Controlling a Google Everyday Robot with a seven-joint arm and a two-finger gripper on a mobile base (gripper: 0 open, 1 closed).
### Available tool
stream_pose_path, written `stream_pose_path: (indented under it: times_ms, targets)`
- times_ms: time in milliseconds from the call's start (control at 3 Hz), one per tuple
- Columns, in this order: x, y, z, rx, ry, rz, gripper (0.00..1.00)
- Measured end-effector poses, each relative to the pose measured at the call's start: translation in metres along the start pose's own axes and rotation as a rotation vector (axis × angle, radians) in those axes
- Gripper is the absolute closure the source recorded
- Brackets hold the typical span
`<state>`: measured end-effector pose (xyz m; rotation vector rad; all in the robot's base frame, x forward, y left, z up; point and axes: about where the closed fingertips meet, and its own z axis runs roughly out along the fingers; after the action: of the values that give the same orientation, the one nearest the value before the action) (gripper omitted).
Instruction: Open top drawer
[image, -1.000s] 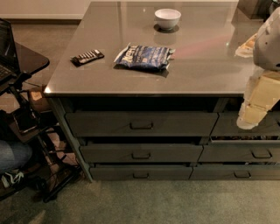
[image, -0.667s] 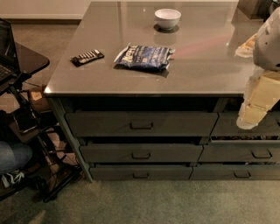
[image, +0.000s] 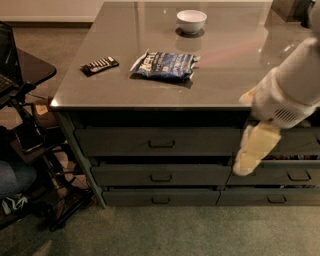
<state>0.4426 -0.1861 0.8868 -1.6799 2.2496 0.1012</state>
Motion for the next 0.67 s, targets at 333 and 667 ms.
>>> stream_pose_path:
  times_ms: [333,667]
  targets:
    - [-0.006,0.005,0.069,-0.075,-0.059,0.04,0.0]
    - [-0.014,-0.006,0.117,-0.098,-0.099,0.083,0.0]
